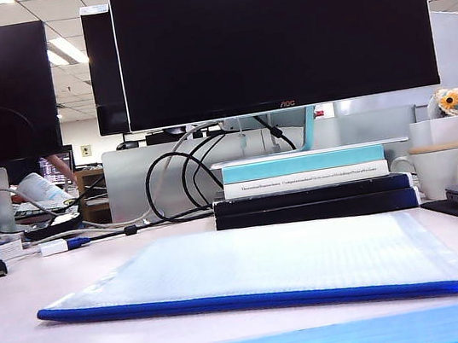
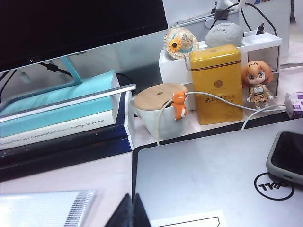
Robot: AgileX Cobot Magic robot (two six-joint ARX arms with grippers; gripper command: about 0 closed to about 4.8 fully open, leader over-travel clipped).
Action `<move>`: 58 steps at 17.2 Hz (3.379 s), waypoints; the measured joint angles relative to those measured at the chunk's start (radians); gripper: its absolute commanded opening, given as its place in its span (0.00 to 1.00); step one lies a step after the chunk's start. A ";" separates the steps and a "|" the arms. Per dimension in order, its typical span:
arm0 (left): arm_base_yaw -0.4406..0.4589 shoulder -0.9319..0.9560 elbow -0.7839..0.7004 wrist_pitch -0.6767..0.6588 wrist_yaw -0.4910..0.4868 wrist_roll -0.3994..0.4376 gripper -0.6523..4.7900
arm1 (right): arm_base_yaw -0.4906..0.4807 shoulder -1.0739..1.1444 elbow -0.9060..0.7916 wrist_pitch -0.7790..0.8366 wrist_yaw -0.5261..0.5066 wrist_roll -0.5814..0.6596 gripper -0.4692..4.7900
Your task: Pick up the transparent plastic file bag with a blue zipper and open its zipper.
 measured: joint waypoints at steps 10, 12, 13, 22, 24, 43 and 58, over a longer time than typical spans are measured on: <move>0.000 0.053 0.107 0.001 -0.020 -0.040 0.38 | 0.003 0.114 0.187 -0.010 -0.020 -0.037 0.09; 0.000 0.112 0.135 0.009 -0.030 -0.050 0.38 | 0.003 0.227 0.218 -0.009 -0.022 -0.035 0.09; 0.000 0.146 0.154 0.004 -0.027 -0.050 0.38 | 0.003 0.288 0.234 -0.019 -0.032 -0.024 0.09; -0.052 0.388 0.398 -0.080 0.065 0.142 0.38 | -0.002 0.838 0.528 -0.189 -0.499 0.003 0.44; -0.108 0.394 0.398 -0.132 0.042 0.134 0.40 | -0.013 0.883 0.532 -0.241 -0.541 0.008 0.46; -0.348 0.853 0.547 -0.112 0.401 0.231 1.00 | -0.051 1.173 0.532 -0.480 -0.813 0.010 0.70; -0.348 0.926 0.502 -0.073 0.378 0.187 1.00 | 0.103 1.476 0.537 -0.208 -0.908 0.096 0.08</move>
